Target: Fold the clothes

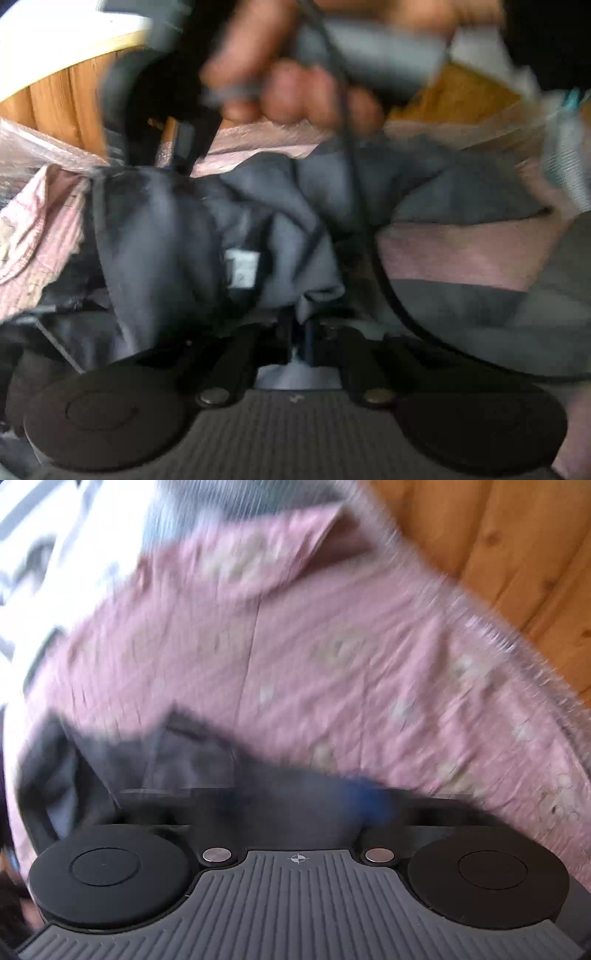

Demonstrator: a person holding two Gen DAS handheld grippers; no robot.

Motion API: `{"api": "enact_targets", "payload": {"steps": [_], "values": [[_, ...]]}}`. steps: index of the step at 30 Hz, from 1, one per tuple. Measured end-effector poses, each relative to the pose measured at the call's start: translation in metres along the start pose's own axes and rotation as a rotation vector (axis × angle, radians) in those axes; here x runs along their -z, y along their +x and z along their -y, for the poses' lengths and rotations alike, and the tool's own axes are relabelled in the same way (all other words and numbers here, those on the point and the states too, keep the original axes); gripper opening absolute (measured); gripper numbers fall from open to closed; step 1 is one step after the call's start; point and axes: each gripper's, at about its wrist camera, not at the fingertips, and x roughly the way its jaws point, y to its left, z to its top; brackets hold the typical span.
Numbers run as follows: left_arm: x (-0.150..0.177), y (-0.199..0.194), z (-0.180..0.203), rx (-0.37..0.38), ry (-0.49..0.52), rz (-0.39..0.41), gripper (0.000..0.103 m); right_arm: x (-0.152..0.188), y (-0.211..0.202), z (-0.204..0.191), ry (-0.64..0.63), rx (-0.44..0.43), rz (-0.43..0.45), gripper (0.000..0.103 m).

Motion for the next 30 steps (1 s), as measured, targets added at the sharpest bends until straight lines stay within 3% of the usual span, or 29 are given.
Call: {"api": "enact_targets", "payload": {"steps": [1,4,6,7,9,10,15,16,17,18,20,21,22,23,24,26,28,30], "values": [[0.000,-0.019,-0.014,0.049,-0.014,0.015,0.015,0.004,-0.002,-0.001,-0.009,0.004,0.017,0.001],[-0.007,-0.088,-0.072,0.183,-0.049,0.099,0.018,0.026,-0.018,0.006,-0.025,0.058,0.073,0.000],[-0.018,-0.110,-0.113,0.135,-0.054,0.138,0.039,0.042,-0.026,0.016,-0.013,0.099,0.102,0.000],[-0.024,-0.108,-0.131,0.082,-0.036,0.134,0.040,0.052,-0.030,0.024,0.018,0.113,0.114,0.001],[-0.034,-0.089,-0.158,0.012,0.040,0.098,0.037,0.069,-0.029,0.042,0.113,0.121,0.126,0.001],[-0.039,-0.070,-0.161,0.022,0.089,0.055,0.036,0.077,-0.028,0.050,0.165,0.115,0.142,0.001],[-0.059,0.017,-0.129,0.164,0.348,-0.089,0.036,0.110,-0.028,0.065,0.317,0.087,0.207,0.004],[-0.059,0.031,-0.118,0.144,0.402,-0.120,0.027,0.117,-0.035,0.064,0.326,0.094,0.230,0.006],[-0.060,0.038,-0.116,0.113,0.415,-0.131,0.002,0.126,-0.042,0.064,0.337,0.105,0.255,0.015],[-0.068,0.024,-0.138,0.055,0.308,-0.083,0.002,0.142,-0.057,0.067,0.365,0.140,0.298,0.034],[-0.082,-0.004,-0.188,-0.068,0.064,0.013,0.003,0.173,-0.087,0.073,0.420,0.211,0.384,0.047],[-0.083,-0.022,-0.233,-0.159,-0.159,0.064,0.002,0.189,-0.102,0.076,0.447,0.246,0.428,0.053],[-0.081,-0.034,-0.273,-0.230,-0.345,0.088,0.002,0.206,-0.117,0.079,0.476,0.284,0.468,0.060],[-0.073,-0.029,-0.296,-0.242,-0.423,0.037,0.002,0.231,-0.131,0.086,0.521,0.341,0.484,0.070],[-0.067,-0.024,-0.315,-0.255,-0.482,-0.016,0.003,0.260,-0.140,0.099,0.596,0.402,0.486,0.073],[-0.063,-0.013,-0.317,-0.256,-0.479,-0.092,0.004,0.307,-0.145,0.126,0.762,0.447,0.447,0.073],[-0.065,-0.016,-0.311,-0.268,-0.475,-0.091,0.019,0.356,-0.152,0.150,0.925,0.486,0.414,0.073],[-0.065,-0.030,-0.307,-0.322,-0.492,-0.080,0.042,0.398,-0.164,0.165,1.041,0.540,0.407,0.075]]}}
